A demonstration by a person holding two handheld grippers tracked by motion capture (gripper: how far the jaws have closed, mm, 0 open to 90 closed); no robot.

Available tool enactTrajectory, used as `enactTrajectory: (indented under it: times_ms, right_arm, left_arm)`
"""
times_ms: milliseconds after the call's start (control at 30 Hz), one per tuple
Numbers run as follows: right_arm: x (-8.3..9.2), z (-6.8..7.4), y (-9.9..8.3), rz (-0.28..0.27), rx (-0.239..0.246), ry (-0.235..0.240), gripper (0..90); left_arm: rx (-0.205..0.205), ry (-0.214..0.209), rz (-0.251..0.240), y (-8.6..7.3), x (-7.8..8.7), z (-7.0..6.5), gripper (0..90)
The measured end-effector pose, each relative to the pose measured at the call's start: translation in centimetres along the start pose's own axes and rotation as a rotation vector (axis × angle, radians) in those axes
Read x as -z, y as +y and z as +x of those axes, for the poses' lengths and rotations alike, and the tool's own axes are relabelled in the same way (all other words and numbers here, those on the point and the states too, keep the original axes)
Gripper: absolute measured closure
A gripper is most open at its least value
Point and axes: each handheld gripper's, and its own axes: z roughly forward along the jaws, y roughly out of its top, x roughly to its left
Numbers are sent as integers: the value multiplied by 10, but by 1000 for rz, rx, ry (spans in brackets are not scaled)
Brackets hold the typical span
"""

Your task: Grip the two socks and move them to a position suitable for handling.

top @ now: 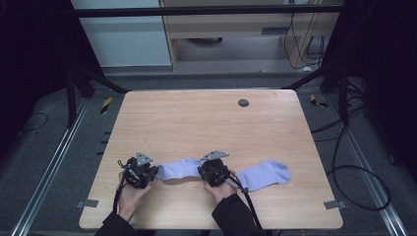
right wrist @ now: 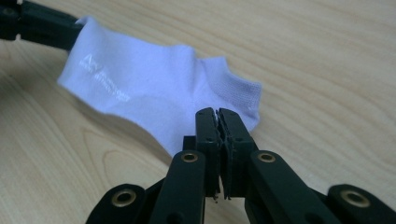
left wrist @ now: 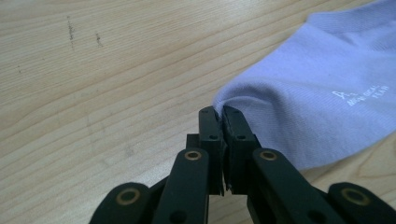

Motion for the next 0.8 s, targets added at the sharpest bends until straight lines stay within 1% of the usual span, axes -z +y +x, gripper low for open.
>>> enactTrajectory:
  times_ms: [33,133,200,233,267,300,333,400,433,533,567,600,633,667,733,800]
  right_arm:
    - [-1,2,-4,12,4,3,871]
    - [-2,4,-7,22,-2,3,863]
    - [-2,5,-9,29,-5,2,829]
    - [-1,5,-9,25,-2,0,816]
    - [0,5,-9,22,-5,4,806]
    - [6,3,-7,2,-6,13,767]
    - [6,3,-7,2,-6,13,767]
    - [13,1,-4,-26,-7,19,742]
    - [20,-1,-1,-47,-6,18,726]
    - [34,-10,5,-98,-2,1,692]
    - [38,-14,6,-109,-10,-1,682]
    - [42,-19,7,-121,-4,-6,671]
    - [47,-24,7,-137,-9,-14,657]
    - [49,-27,7,-143,-7,-18,651]
    - [56,-36,7,-144,-19,-21,631]
    - [62,-47,5,-141,-30,-28,621]
  left_arm:
    - [-3,5,1,0,-1,0,871]
    - [-11,17,8,-1,-3,0,856]
    - [-13,27,-1,-1,-2,0,790]
    - [-8,30,-9,-1,-1,1,749]
    - [-2,34,-27,-1,2,2,714]
    - [7,36,-43,0,5,3,662]
    - [15,37,-54,0,8,4,662]
    - [41,34,-87,2,15,6,620]
    - [54,32,-101,2,18,7,609]
    - [74,19,-139,6,25,5,577]
    - [75,12,-151,7,27,4,565]
    - [74,2,-168,9,30,1,556]
    - [71,1,-177,10,30,-1,554]
    - [67,-5,-177,11,32,-4,552]
    - [57,-16,-188,14,34,-10,554]
    - [46,-24,-184,18,35,-15,559]
